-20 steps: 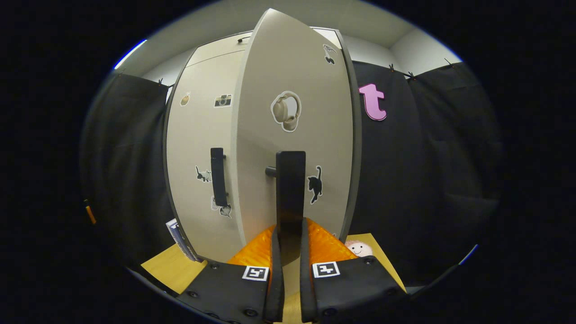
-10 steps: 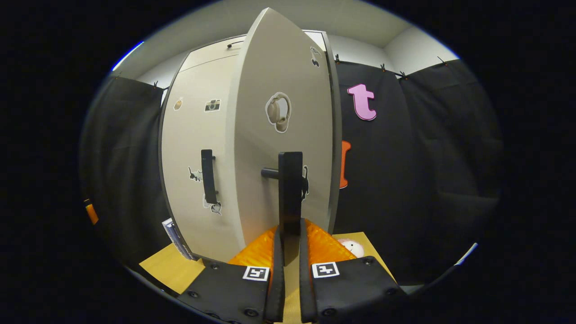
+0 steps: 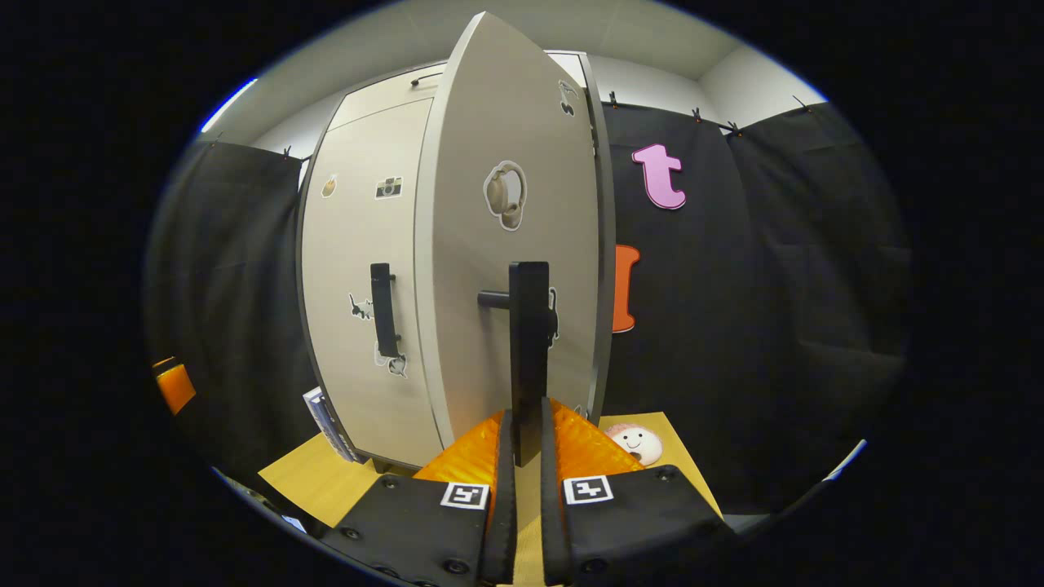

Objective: Open the right door of the double-door shoe cabinet with the right hand, and open the left door with the left hand.

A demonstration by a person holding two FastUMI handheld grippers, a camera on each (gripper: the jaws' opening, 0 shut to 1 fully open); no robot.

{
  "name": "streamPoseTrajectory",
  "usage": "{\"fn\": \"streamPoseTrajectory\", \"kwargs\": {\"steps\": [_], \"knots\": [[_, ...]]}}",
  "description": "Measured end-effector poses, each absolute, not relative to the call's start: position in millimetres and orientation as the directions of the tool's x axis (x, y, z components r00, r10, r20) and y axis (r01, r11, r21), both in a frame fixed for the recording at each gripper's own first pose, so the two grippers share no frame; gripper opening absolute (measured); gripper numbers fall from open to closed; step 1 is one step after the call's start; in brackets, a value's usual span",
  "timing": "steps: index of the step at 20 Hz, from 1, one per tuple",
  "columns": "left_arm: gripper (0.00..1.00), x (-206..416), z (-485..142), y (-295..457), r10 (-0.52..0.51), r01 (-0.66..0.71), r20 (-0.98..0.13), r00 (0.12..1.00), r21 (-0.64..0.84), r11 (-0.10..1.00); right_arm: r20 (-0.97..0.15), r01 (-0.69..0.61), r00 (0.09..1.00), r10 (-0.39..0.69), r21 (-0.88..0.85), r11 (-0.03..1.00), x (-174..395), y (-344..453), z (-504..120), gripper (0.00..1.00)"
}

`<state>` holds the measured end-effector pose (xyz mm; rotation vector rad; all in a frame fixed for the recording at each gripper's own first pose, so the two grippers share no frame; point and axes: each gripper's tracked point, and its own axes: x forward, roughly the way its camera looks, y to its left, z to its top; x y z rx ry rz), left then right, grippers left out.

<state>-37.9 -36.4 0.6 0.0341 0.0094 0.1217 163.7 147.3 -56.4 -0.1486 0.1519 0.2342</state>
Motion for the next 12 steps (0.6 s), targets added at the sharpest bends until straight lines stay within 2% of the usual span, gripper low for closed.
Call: {"fn": "streamPoseTrajectory", "kwargs": {"steps": [8,9,10,12], "knots": [[0.94,-24,-5,-54,0.128,-0.127,-0.020,0.992,0.039,0.991,-0.160,-0.217,0.967,0.196,-0.126,0.968,165,132,-53,0.20],[0.94,-22,-5,-57,0.128,-0.127,-0.020,0.992,0.038,0.991,-0.161,-0.213,0.968,0.191,-0.128,0.969,166,129,-53,0.16],[0.94,-19,-5,-60,0.127,-0.126,-0.020,0.992,0.038,0.991,-0.159,-0.208,0.969,0.187,-0.131,0.969,166,126,-52,0.20],[0.92,-13,-5,-69,0.121,-0.120,-0.020,0.992,0.041,0.992,-0.159,-0.197,0.971,0.176,-0.124,0.973,167,120,-52,0.16]]}}
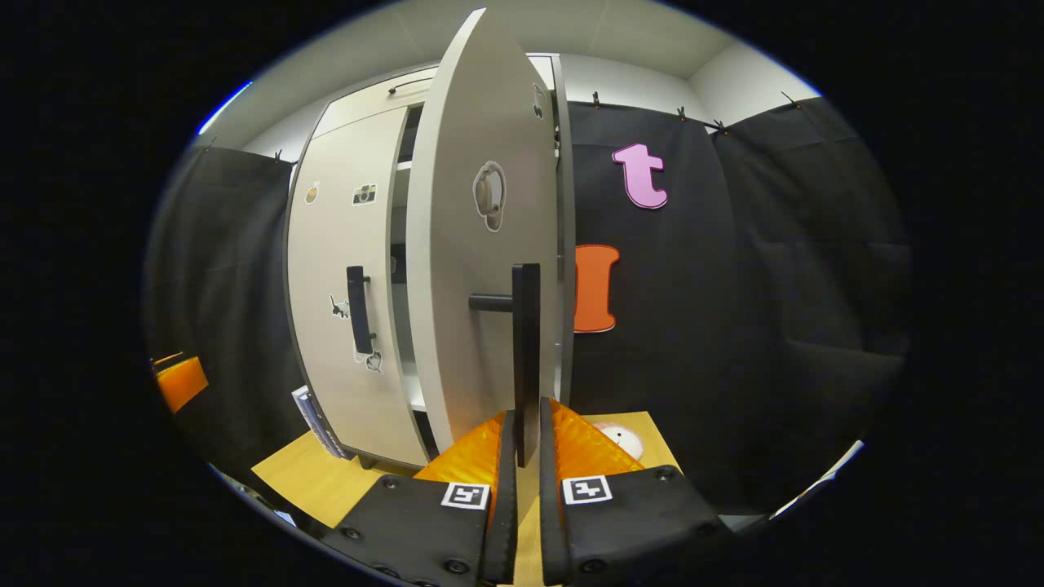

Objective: Open the right door of the double-door shoe cabinet with the right hand, and open the left door with the left hand.

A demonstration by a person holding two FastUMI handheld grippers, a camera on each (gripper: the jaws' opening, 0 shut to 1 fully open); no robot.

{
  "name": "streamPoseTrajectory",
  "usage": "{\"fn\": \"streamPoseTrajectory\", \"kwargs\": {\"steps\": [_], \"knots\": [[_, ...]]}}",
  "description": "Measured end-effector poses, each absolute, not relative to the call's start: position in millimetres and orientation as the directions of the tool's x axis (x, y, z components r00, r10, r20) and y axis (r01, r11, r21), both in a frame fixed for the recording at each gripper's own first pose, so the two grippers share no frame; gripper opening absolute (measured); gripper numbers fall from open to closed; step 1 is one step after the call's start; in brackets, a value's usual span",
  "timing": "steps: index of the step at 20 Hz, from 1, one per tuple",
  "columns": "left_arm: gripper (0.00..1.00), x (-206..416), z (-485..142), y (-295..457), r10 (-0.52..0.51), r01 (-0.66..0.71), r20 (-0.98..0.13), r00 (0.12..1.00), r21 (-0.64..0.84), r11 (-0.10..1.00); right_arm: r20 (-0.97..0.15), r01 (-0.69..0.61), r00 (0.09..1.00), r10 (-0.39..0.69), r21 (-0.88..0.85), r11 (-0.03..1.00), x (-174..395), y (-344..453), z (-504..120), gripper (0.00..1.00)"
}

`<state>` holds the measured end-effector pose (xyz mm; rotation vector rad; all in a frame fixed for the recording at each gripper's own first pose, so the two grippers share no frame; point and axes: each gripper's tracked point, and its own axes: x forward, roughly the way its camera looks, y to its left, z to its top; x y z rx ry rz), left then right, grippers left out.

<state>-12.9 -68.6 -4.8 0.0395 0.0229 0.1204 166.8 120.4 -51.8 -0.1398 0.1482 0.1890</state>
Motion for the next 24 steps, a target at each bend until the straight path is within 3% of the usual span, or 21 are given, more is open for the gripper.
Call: {"fn": "streamPoseTrajectory", "kwargs": {"steps": [3,4,6,8,10,11,14,15,17,21,24], "knots": [[0.94,-1,-3,-83,0.099,-0.098,-0.019,0.995,0.042,0.994,-0.142,-0.158,0.980,0.141,-0.110,0.981,162,108,-47,0.19],[0.94,4,-2,-87,0.094,-0.093,-0.018,0.995,0.038,0.995,-0.127,-0.145,0.983,0.131,-0.107,0.984,164,104,-43,0.26],[0.94,17,0,-95,0.085,-0.085,-0.014,0.996,0.027,0.996,-0.092,-0.100,0.992,0.090,-0.107,0.989,164,92,-36,0.17],[0.94,34,5,-102,0.067,-0.067,-0.005,0.998,0.023,0.998,-0.082,-0.075,0.994,0.068,-0.083,0.994,162,84,-33,0.00],[0.94,52,7,-111,0.058,-0.058,0.006,0.998,0.026,0.998,-0.090,-0.067,0.994,0.061,-0.066,0.996,161,81,-35,0.17],[0.94,59,7,-113,0.055,-0.055,0.006,0.998,0.027,0.998,-0.092,-0.064,0.994,0.058,-0.063,0.996,162,81,-36,0.09],[0.94,94,9,-119,0.039,-0.040,0.018,0.999,0.026,0.999,-0.103,-0.076,0.992,0.071,-0.046,0.996,156,75,-37,0.09],[0.94,105,7,-119,0.036,-0.037,0.018,0.999,0.023,0.999,-0.108,-0.076,0.992,0.072,-0.040,0.996,153,73,-38,0.21],[0.92,127,-2,-121,0.034,-0.034,0.001,0.999,0.025,0.999,-0.112,-0.079,0.991,0.075,-0.029,0.996,153,70,-39,0.28],[0.95,180,-18,-111,0.032,-0.032,0.008,0.999,0.042,0.999,-0.125,-0.024,0.992,0.015,-0.072,0.997,155,51,-43,0.98],[0.92,214,-30,-101,0.045,-0.046,0.009,0.999,0.091,0.995,-0.125,-0.012,0.992,-0.002,-0.110,0.994,155,43,-41,1.00]]}}
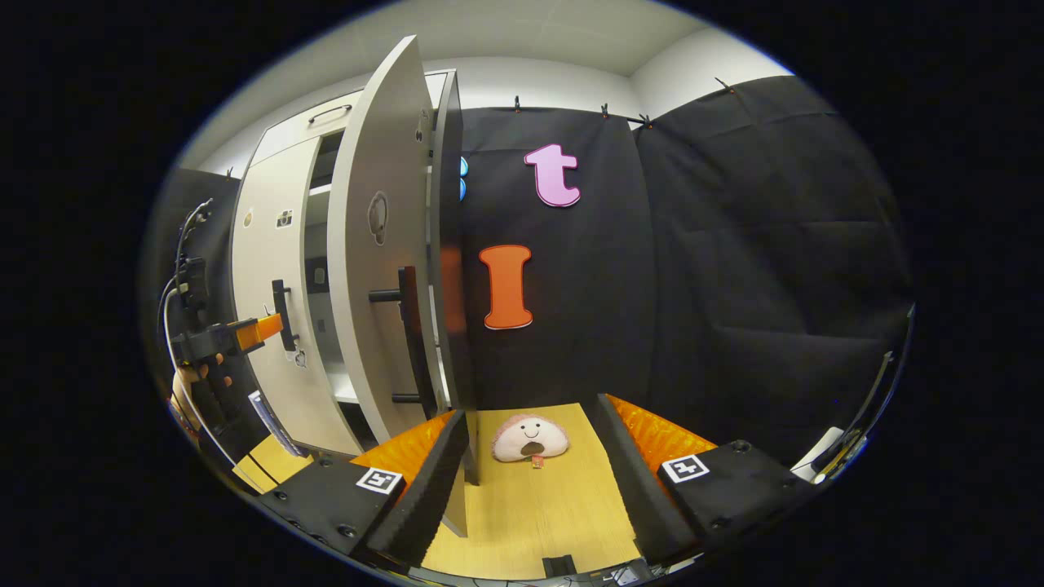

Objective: Open the right door of the double-door shoe cabinet with the right hand, and open the left door with the left hand.

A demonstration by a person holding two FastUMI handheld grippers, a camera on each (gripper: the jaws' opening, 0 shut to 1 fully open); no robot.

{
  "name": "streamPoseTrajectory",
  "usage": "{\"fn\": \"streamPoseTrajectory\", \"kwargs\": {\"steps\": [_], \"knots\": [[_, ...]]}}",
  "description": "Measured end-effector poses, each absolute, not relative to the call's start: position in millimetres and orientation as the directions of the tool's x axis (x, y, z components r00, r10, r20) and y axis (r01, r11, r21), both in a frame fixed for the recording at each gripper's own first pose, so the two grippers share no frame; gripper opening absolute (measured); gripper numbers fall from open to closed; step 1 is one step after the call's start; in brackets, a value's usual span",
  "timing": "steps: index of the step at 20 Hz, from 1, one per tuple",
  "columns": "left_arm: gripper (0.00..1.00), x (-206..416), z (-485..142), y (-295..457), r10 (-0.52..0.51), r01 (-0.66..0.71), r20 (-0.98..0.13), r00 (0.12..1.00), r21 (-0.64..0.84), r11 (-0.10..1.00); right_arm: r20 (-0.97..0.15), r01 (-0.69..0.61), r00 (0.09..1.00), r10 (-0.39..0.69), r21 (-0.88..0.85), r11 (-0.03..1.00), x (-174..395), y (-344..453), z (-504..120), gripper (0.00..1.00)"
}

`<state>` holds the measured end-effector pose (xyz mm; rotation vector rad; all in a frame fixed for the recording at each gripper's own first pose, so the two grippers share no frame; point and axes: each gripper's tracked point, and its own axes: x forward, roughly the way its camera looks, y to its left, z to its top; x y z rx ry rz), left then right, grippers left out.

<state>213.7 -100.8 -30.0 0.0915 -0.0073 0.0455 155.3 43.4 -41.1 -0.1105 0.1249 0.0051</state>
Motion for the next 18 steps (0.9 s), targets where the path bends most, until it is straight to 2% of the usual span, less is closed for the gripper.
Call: {"fn": "streamPoseTrajectory", "kwargs": {"steps": [4,11,13,14,18], "knots": [[0.95,251,-47,-88,0.055,-0.053,-0.018,0.998,0.096,0.994,-0.116,-0.010,0.993,-0.004,-0.122,0.992,159,41,-40,1.00],[0.95,274,-60,-75,0.070,-0.066,-0.032,0.997,0.098,0.993,-0.101,0.000,0.995,-0.011,-0.103,0.995,165,44,-37,1.00],[0.90,277,-66,-75,0.064,-0.059,-0.048,0.997,0.100,0.993,-0.098,-0.001,0.995,-0.009,-0.093,0.996,166,46,-37,1.00],[0.72,279,-66,-78,0.054,-0.050,-0.046,0.997,0.092,0.995,-0.095,0.000,0.995,-0.008,-0.088,0.996,167,47,-37,1.00],[0.54,279,-66,-89,0.018,-0.015,-0.039,0.999,0.072,0.997,-0.089,0.000,0.996,-0.006,-0.075,0.997,167,52,-37,1.00]]}}
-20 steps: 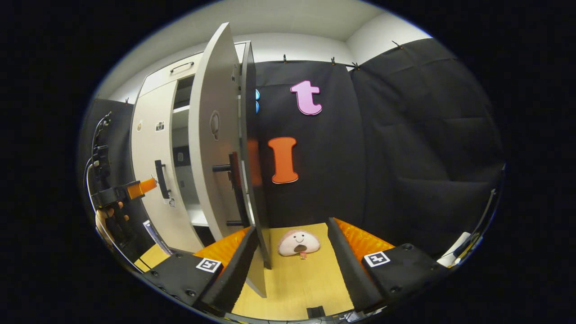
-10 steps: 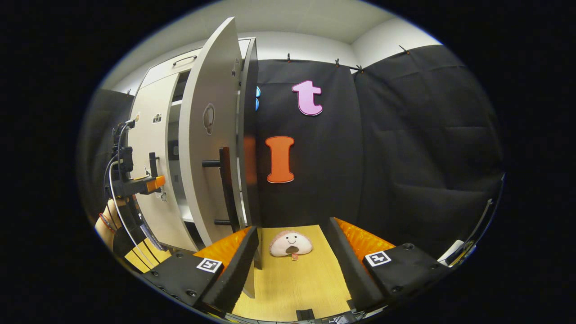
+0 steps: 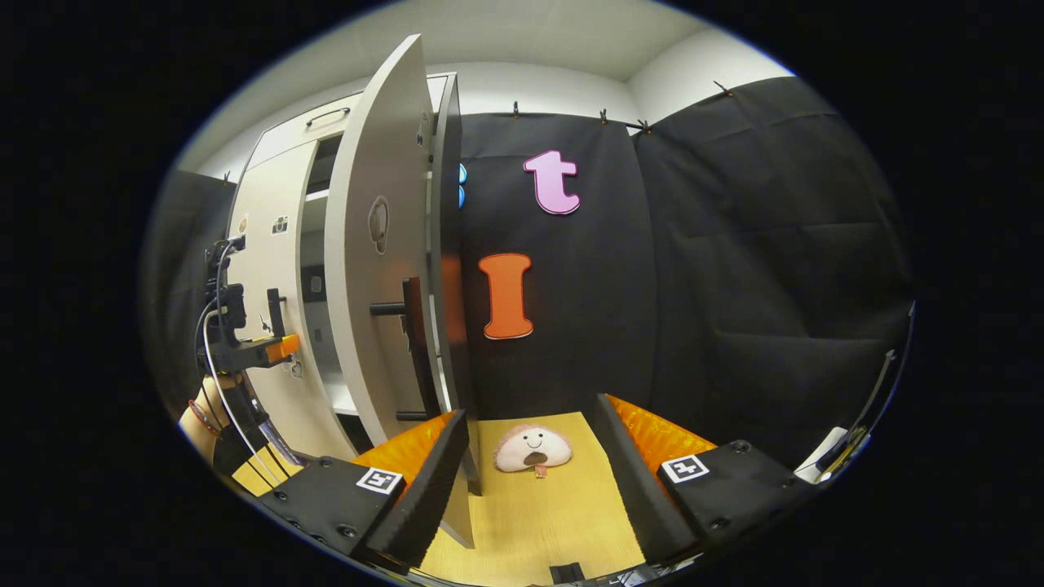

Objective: Open the right door of the double-door shoe cabinet with the right hand, and open the left door with the left hand.

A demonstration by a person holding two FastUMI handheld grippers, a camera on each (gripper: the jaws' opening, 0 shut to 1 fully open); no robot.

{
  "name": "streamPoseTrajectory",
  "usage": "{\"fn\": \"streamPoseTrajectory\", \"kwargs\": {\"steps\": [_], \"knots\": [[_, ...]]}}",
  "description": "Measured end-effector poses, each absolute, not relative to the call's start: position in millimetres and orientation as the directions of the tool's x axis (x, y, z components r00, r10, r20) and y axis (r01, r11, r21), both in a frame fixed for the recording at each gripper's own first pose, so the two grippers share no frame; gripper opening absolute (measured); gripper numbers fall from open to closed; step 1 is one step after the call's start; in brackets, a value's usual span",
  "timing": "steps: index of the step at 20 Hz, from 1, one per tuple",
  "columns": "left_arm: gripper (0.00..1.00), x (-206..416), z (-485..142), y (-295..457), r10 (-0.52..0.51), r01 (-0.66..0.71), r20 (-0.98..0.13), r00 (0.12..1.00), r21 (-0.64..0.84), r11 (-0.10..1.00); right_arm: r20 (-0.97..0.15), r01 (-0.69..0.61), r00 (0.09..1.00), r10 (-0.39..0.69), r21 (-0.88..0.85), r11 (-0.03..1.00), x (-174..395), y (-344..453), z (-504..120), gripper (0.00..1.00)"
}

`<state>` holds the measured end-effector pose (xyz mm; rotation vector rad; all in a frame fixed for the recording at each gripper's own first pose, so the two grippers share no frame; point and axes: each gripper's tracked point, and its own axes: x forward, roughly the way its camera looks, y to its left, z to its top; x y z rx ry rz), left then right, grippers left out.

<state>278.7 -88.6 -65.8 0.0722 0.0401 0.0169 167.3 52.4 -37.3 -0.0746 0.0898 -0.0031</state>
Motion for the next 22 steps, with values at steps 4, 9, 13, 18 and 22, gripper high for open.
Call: {"fn": "streamPoseTrajectory", "kwargs": {"steps": [4,9,13,18,22], "knots": [[0.29,279,-67,-89,0.031,-0.025,-0.049,0.998,0.103,0.994,-0.087,0.004,0.996,-0.010,-0.075,0.997,166,57,-38,1.00],[0.16,274,-68,-87,0.014,-0.008,-0.057,0.998,0.100,0.995,-0.065,0.005,0.998,-0.011,-0.078,0.997,168,66,-28,1.00],[0.14,257,-66,-86,-0.044,0.048,-0.047,0.998,0.088,0.995,-0.034,0.011,0.999,-0.013,-0.070,0.997,172,80,-16,0.99],[0.14,240,-62,-81,-0.099,0.102,-0.047,0.994,0.073,0.992,0.012,-0.001,1.000,0.002,-0.064,0.998,158,109,-11,1.00],[0.14,227,-57,-75,-0.135,0.137,-0.039,0.990,0.068,0.988,0.027,-0.020,0.999,0.021,-0.054,0.998,153,141,-12,0.90]]}}
